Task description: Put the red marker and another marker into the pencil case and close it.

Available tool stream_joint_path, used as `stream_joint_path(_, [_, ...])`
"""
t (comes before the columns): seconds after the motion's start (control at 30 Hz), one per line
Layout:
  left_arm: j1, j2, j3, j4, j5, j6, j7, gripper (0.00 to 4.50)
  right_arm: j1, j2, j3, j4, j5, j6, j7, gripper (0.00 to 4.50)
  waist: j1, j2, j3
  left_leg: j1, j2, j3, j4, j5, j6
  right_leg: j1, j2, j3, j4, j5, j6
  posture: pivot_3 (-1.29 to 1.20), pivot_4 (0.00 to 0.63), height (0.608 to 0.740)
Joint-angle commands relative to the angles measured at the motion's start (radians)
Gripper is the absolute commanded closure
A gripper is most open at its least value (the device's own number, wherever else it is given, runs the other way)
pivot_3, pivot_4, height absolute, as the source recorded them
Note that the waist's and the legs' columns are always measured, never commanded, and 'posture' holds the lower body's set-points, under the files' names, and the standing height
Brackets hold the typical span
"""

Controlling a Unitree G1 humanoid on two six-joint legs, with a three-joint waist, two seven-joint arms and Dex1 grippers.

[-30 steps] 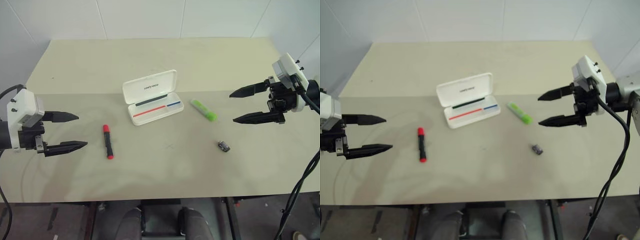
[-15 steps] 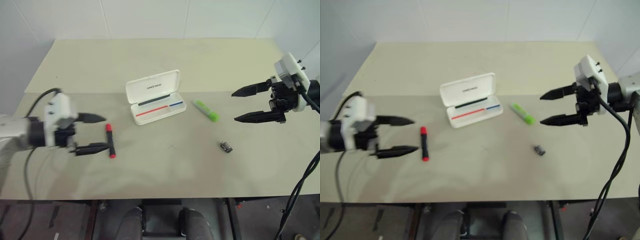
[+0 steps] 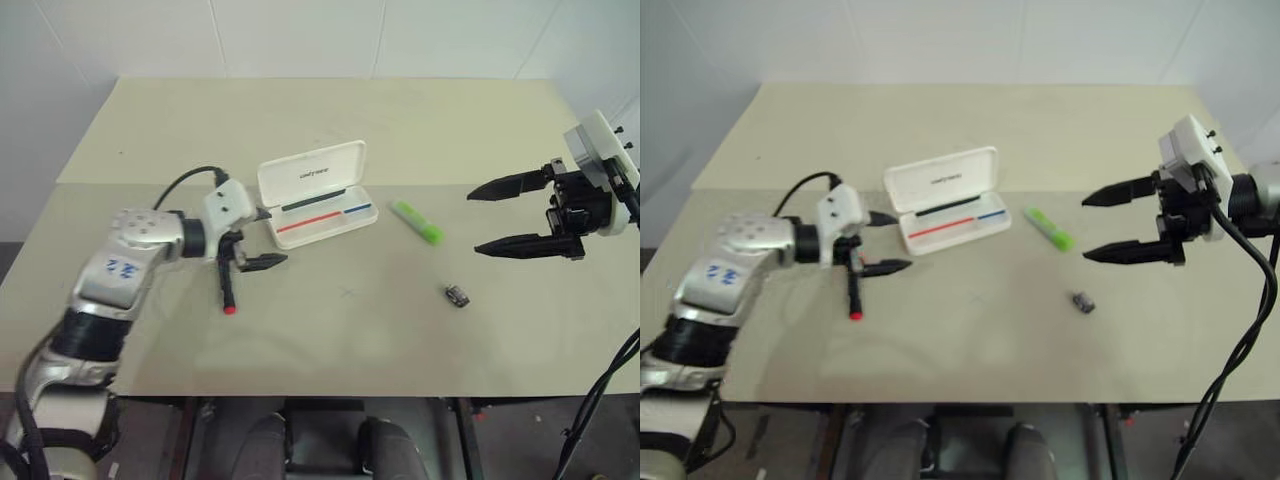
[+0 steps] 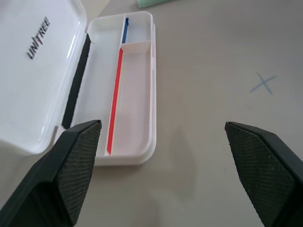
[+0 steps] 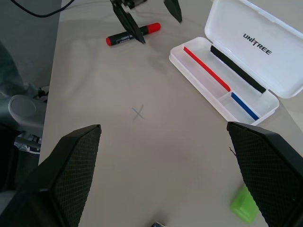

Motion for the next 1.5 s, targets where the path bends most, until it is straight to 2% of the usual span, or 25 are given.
stream_joint_path(0.03, [-0.056,-0.054,-0.012,0.043,0.034,-0.028,0.024,0.03,-0.005,0.002,-0.051,-0.020,0.002,0.006,0.036,0.00,0.000,0.000,0.000,0.000,0.000,0.000,0.002,-0.001,0.000,0.001,0.000,0.000,0.000,0.000,0.000,0.00,0.150,0.740])
stream_joint_path(0.37, [-0.175,-0.199,-0.089,0.281,0.158,-0.085,0.049,0.03,-0.003,0.024,-0.066,-0.037,-0.007,0.015,0.019,0.00,0.000,-0.001,0.000,0.000,0.000,-0.001,0.007,-0.004,0.002,0.004,0.000,-0.001,0.000,0.000,0.001,0.00,0.150,0.740])
stream_joint_path(0.7, [-0.230,-0.281,-0.097,0.451,0.217,-0.090,0.069,0.03,0.029,0.027,-0.102,-0.075,-0.004,0.037,-0.009,0.00,0.003,-0.001,0.000,0.000,0.000,-0.001,0.008,-0.004,0.002,0.004,0.000,-0.001,-0.001,0.000,0.001,0.00,0.150,0.740])
stream_joint_path(0.8, [-0.250,-0.290,-0.087,0.492,0.229,-0.085,0.091,0.65,0.038,0.029,-0.111,-0.082,-0.007,0.041,-0.012,0.00,0.006,-0.001,0.000,0.000,0.000,-0.002,0.008,-0.004,0.002,0.004,0.000,-0.001,0.000,0.000,0.001,0.00,0.150,0.740])
stream_joint_path(0.87, [-0.252,-0.290,-0.088,0.496,0.232,-0.091,0.091,1.24,0.037,0.031,-0.115,-0.085,-0.008,0.043,-0.014,0.00,0.009,-0.001,0.000,0.000,0.000,-0.002,0.008,-0.004,0.002,0.004,0.000,-0.001,0.000,0.000,0.002,0.00,0.150,0.740])
stream_joint_path(1.07, [-0.229,-0.284,-0.079,0.465,0.235,-0.100,0.077,3.33,0.031,0.038,-0.113,-0.084,-0.011,0.043,-0.019,0.00,0.009,-0.001,0.000,0.000,0.000,-0.002,0.008,-0.004,0.002,0.004,0.000,-0.001,-0.001,0.000,0.002,0.00,0.150,0.740])
stream_joint_path(1.17, [-0.183,-0.259,-0.074,0.382,0.226,-0.120,0.047,4.31,0.030,0.040,-0.113,-0.084,-0.014,0.042,-0.021,0.00,0.008,-0.001,0.000,0.000,0.000,-0.002,0.008,-0.004,0.002,0.005,0.000,-0.001,-0.001,0.000,0.002,0.00,0.150,0.740])
stream_joint_path(1.2, [-0.167,-0.249,-0.072,0.350,0.223,-0.123,0.036,4.47,0.030,0.041,-0.114,-0.085,-0.015,0.042,-0.022,0.00,0.007,-0.001,0.000,0.000,0.000,-0.002,0.008,-0.004,0.002,0.005,0.000,-0.001,-0.001,0.000,0.002,0.00,0.150,0.740])
stream_joint_path(1.33, [-0.015,-0.125,-0.034,0.089,0.164,-0.120,-0.074,4.47,0.036,0.032,-0.124,-0.082,-0.018,0.042,-0.022,0.00,-0.007,-0.001,0.000,0.000,0.001,-0.002,0.006,-0.004,0.002,0.004,0.000,-0.001,-0.002,0.000,0.002,0.00,0.150,0.740])
stream_joint_path(1.5, [0.115,-0.032,0.006,-0.100,0.100,-0.132,-0.143,4.47,0.041,0.036,-0.129,-0.080,-0.025,0.043,-0.026,0.00,-0.005,-0.001,0.000,0.000,0.001,-0.002,0.007,-0.005,0.002,0.005,0.000,-0.001,-0.002,0.000,0.002,0.00,0.150,0.740])
